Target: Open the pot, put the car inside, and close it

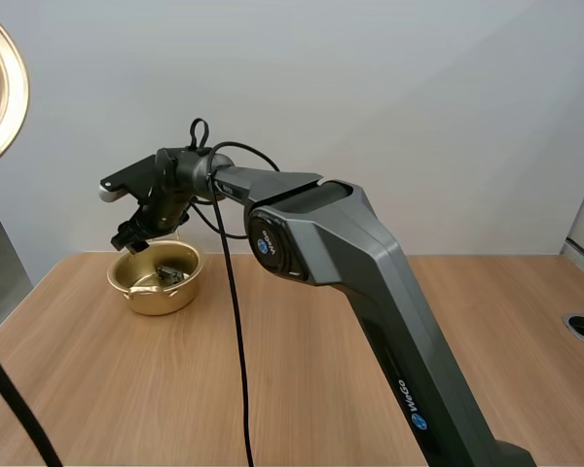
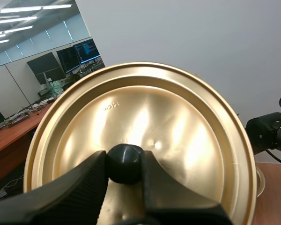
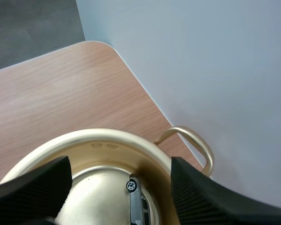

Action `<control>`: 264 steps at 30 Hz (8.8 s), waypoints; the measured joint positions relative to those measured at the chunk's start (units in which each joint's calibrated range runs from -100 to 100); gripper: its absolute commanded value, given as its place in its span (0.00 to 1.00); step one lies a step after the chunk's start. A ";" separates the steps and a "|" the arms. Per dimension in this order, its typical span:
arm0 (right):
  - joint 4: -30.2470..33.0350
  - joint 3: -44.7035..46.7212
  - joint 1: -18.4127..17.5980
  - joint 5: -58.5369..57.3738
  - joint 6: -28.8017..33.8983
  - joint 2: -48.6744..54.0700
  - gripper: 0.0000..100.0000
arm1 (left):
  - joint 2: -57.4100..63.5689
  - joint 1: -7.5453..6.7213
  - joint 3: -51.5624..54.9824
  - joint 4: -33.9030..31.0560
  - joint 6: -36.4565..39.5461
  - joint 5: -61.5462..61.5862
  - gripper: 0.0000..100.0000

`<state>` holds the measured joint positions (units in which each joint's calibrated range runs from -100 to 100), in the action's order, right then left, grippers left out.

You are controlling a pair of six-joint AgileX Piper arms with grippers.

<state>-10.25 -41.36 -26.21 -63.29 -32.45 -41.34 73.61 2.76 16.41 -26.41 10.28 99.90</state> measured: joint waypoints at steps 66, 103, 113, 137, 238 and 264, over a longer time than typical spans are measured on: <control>9.61 0.47 21.72 -36.71 9.01 94.39 0.00 | -67.95 1.84 14.94 -3.41 16.46 -64.94 0.00; 8.45 0.47 21.72 -36.71 9.01 95.74 0.00 | -81.25 1.84 9.37 13.05 6.79 -55.97 0.00; 8.45 0.47 21.72 -36.71 9.01 95.74 0.00 | -81.25 1.84 9.37 13.21 6.77 -55.97 0.00; 8.45 0.47 21.72 -36.71 10.12 95.74 0.00 | -84.57 1.84 9.34 8.96 6.74 -56.77 1.00; 24.82 46.64 21.72 -36.71 16.28 109.51 0.00 | -68.03 1.84 9.35 5.16 12.84 -54.88 1.00; 24.54 46.64 21.72 -36.71 16.28 109.51 0.00 | -82.03 1.84 9.35 1.71 12.63 -62.71 1.00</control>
<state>14.29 5.29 -4.50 -100.00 -16.17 68.17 -8.42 4.61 25.76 -24.70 22.90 37.19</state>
